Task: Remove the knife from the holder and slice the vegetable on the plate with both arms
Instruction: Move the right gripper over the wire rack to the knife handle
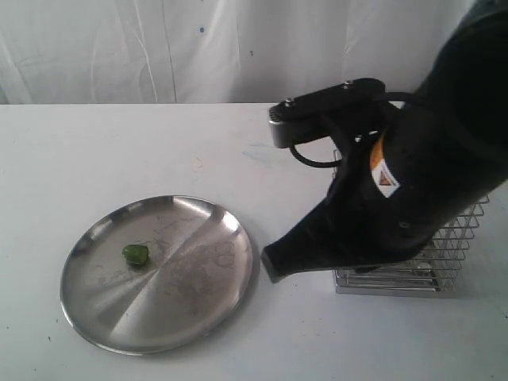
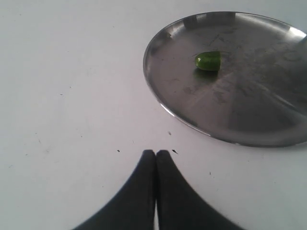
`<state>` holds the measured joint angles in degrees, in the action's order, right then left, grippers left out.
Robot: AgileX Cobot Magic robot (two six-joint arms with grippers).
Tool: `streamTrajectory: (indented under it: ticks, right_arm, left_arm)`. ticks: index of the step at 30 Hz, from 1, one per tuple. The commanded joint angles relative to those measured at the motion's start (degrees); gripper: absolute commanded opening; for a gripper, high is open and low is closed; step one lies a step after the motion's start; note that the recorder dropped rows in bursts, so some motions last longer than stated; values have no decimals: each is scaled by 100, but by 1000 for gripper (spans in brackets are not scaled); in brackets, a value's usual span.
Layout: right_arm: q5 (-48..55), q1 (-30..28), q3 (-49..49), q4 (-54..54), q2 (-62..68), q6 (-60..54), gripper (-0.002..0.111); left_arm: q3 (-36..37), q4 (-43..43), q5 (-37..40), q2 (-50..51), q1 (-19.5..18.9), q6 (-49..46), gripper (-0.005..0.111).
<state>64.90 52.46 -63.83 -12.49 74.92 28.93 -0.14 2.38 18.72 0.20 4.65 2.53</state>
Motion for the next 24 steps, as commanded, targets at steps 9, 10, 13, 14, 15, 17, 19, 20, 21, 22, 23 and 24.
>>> streamTrajectory:
  ticks: [9, 10, 13, 14, 15, 17, 19, 20, 21, 22, 23, 24]
  right_arm:
    - [506, 232, -636, -192, 51, 929, 0]
    - [506, 232, -685, -263, 51, 1005, 0]
    - [506, 232, -710, -288, 51, 1030, 0]
    - [506, 232, -710, -301, 51, 1030, 1]
    - [506, 232, -710, -333, 51, 1030, 4]
    - [506, 217, -772, -419, 51, 1119, 10]
    - [506, 135, -977, -556, 62, 1364, 20]
    - [506, 58, -1100, -613, 62, 1390, 25]
    - [506, -27, -1215, -680, 62, 1470, 31]
    - [506, -126, -1284, -748, 62, 1510, 36]
    - [506, -237, -1331, -810, 62, 1523, 42]
    - [506, -359, -1341, -785, 62, 1571, 49]
  left_arm:
    - [14, 34, 144, -20, 13, -3, 0]
    - [14, 34, 144, -20, 13, -3, 0]
    - [14, 34, 144, -20, 13, -3, 0]
    - [14, 34, 144, -20, 13, -3, 0]
    - [14, 34, 144, -20, 13, -3, 0]
    - [14, 34, 144, -20, 13, -3, 0]
    - [14, 34, 118, -20, 13, -3, 0]
    - [14, 34, 77, -20, 13, -3, 0]
    - [14, 34, 65, -20, 13, -3, 0]
    - [14, 34, 65, -20, 13, -3, 0]
    - [14, 34, 65, -20, 13, -3, 0]
    - [14, 34, 65, -20, 13, -3, 0]
